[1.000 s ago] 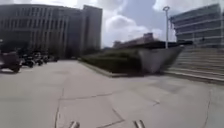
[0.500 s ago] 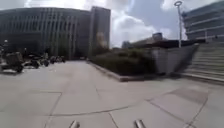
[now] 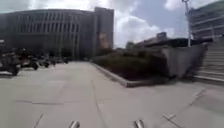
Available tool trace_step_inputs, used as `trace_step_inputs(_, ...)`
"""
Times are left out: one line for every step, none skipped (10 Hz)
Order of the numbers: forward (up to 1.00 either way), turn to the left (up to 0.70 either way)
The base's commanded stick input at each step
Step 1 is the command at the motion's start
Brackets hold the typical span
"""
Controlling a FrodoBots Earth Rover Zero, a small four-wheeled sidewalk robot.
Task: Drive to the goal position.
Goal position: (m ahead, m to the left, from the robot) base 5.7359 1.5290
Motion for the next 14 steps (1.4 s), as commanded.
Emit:
trace_step_inputs(1.0, 0.0)
trace_step_inputs(1.0, 0.0)
trace_step_inputs(1.0, 0.0)
trace_step_inputs(1.0, 0.0)
trace_step_inputs(1.0, 0.0)
trace_step_inputs(1.0, 0.0)
trace_step_inputs(1.0, 0.0)
trace_step_inputs(1.0, 0.0)
trace_step_inputs(1.0, 0.0)
trace_step_inputs(1.0, -0.18)
trace_step_inputs(1.0, -0.27)
trace_step_inputs(1.0, -0.27)
trace_step_inputs(1.0, -0.11)
trace_step_inputs(1.0, 0.0)
